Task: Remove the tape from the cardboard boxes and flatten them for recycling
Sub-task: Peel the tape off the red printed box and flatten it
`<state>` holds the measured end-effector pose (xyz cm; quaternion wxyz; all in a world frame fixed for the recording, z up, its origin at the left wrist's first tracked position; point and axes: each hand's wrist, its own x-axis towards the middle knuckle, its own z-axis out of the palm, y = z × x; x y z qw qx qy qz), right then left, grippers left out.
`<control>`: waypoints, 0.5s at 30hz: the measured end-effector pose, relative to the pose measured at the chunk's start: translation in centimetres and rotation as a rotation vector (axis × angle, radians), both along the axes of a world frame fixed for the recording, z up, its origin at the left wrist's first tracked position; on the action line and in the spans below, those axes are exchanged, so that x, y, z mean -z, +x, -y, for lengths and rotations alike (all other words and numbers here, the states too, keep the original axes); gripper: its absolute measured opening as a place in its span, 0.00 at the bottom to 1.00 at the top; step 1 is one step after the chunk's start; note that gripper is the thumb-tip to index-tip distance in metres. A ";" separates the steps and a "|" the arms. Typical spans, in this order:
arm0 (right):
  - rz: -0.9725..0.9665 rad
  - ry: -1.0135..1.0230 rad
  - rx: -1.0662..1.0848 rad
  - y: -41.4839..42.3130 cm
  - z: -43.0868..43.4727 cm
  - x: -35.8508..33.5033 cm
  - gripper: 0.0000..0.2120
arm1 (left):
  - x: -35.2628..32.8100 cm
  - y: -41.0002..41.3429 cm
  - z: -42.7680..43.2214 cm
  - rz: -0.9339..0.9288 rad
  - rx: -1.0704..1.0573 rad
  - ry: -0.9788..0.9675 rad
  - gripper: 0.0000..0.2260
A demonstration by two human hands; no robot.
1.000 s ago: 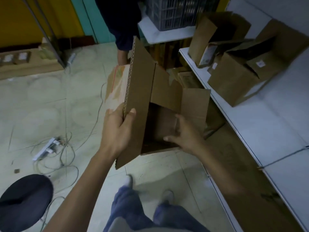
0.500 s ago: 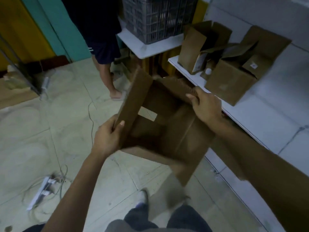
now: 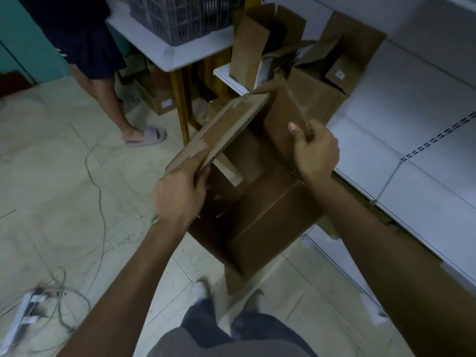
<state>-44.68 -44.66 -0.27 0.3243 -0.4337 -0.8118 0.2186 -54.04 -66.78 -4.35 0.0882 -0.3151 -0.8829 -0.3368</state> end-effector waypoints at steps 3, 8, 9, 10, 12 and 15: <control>-0.087 -0.062 -0.062 2.1 -1.3 -1.4 0.18 | 0.8 -0.9 0.3 -0.073 -0.194 -0.011 0.25; -0.372 -0.260 -0.061 6.0 -2.8 -3.1 0.11 | 3.3 -3.8 2.6 0.451 -0.609 0.079 0.45; -0.425 -0.294 -0.022 6.8 -3.3 -3.2 0.09 | 4.0 -4.0 2.8 0.593 -0.551 0.055 0.42; -0.466 -0.320 0.016 7.6 -3.9 -3.2 0.08 | 4.5 -4.2 2.7 0.683 -0.467 0.026 0.34; -0.497 -0.340 0.092 9.2 -4.9 -2.5 0.09 | 4.6 -4.3 2.2 0.687 -0.346 -0.010 0.18; -0.530 -0.385 0.273 11.3 -6.0 -0.2 0.07 | 3.6 -3.9 0.6 0.561 -0.170 -0.071 0.09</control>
